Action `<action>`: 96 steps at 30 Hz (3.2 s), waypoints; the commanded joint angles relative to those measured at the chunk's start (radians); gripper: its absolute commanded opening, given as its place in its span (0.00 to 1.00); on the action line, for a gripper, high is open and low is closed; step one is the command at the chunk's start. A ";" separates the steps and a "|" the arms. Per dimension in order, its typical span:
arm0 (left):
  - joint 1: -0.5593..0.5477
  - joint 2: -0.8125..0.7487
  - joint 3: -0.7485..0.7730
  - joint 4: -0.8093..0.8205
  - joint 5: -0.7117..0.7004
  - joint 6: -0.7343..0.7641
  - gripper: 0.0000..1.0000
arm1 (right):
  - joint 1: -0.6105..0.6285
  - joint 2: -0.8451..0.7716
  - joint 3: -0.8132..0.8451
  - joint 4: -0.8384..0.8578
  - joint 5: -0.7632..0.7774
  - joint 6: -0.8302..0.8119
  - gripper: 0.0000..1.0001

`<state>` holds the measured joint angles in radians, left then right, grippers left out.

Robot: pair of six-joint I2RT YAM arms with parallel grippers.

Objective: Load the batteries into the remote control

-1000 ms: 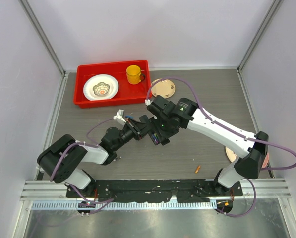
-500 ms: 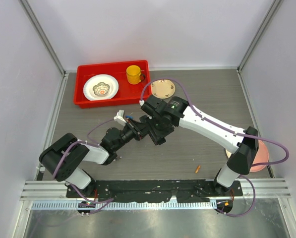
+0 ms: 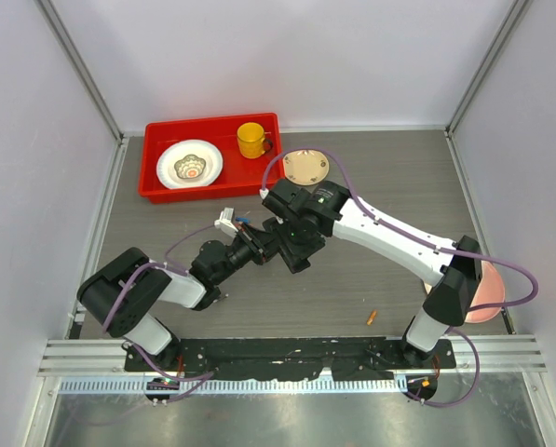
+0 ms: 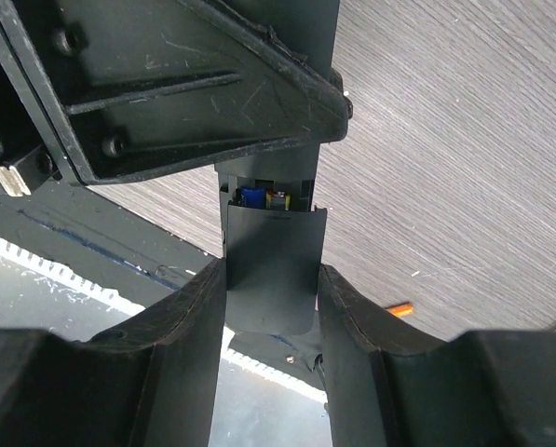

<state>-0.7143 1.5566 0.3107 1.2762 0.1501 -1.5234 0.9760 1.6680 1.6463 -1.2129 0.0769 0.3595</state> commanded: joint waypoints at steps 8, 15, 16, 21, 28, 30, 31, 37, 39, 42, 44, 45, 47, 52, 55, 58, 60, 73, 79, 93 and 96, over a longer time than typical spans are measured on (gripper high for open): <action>-0.005 0.007 0.005 0.118 0.006 -0.012 0.00 | 0.006 0.009 0.027 0.006 -0.017 -0.017 0.01; -0.005 0.013 0.010 0.121 0.008 -0.014 0.00 | 0.006 0.006 0.006 0.023 -0.034 -0.013 0.01; -0.005 0.013 0.010 0.123 0.006 -0.014 0.00 | 0.006 0.006 0.003 0.026 -0.032 -0.013 0.01; -0.004 0.005 0.011 0.126 0.006 -0.017 0.00 | 0.006 0.003 -0.017 0.038 -0.034 -0.011 0.01; -0.004 -0.010 0.013 0.126 0.009 -0.021 0.00 | 0.006 0.001 -0.045 0.050 -0.029 -0.011 0.01; -0.004 -0.013 0.013 0.126 0.009 -0.024 0.00 | 0.006 0.001 -0.052 0.056 -0.031 -0.010 0.01; -0.007 -0.020 0.013 0.126 0.011 -0.026 0.00 | 0.006 0.001 -0.054 0.058 -0.031 -0.010 0.01; -0.011 -0.039 0.016 0.126 0.016 -0.030 0.00 | 0.004 0.004 -0.068 0.064 -0.023 -0.010 0.01; -0.011 -0.047 0.016 0.126 0.014 -0.030 0.00 | 0.004 0.004 -0.066 0.065 -0.022 -0.011 0.01; -0.014 -0.055 0.018 0.126 0.019 -0.030 0.00 | 0.004 0.007 -0.066 0.065 -0.022 -0.011 0.01; -0.016 -0.056 0.016 0.126 0.020 -0.030 0.00 | 0.004 0.010 -0.068 0.064 -0.023 -0.014 0.01; -0.017 -0.059 0.018 0.126 0.023 -0.026 0.00 | 0.004 0.010 -0.068 0.062 -0.023 -0.014 0.01; -0.019 -0.062 0.016 0.126 0.028 -0.021 0.00 | 0.004 0.012 -0.065 0.059 -0.026 -0.017 0.01; -0.025 -0.067 0.015 0.126 0.042 -0.001 0.00 | 0.003 0.013 -0.063 0.052 -0.034 -0.024 0.01; -0.028 -0.070 0.013 0.127 0.048 0.005 0.00 | -0.003 0.013 -0.063 0.050 -0.042 -0.025 0.01; -0.034 -0.076 0.018 0.127 0.049 0.017 0.00 | -0.008 0.013 -0.066 0.049 -0.046 -0.028 0.01; -0.036 -0.084 0.016 0.126 0.049 0.019 0.00 | -0.010 0.013 -0.069 0.047 -0.049 -0.027 0.01; -0.051 -0.113 0.019 0.127 0.060 0.023 0.00 | -0.030 0.007 -0.082 0.053 -0.046 -0.031 0.01; -0.066 -0.116 0.022 0.127 0.066 0.029 0.00 | -0.046 0.006 -0.082 0.061 -0.045 -0.039 0.01; -0.102 -0.102 0.042 0.130 0.080 0.045 0.00 | -0.092 0.015 -0.046 0.062 -0.048 -0.056 0.01; -0.108 -0.098 0.045 0.132 0.082 0.045 0.00 | -0.092 0.021 -0.039 0.064 -0.052 -0.057 0.01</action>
<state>-0.7872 1.4956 0.3134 1.1992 0.1482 -1.4551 0.9150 1.6764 1.5745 -1.2003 -0.0662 0.3298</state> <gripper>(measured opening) 0.193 0.452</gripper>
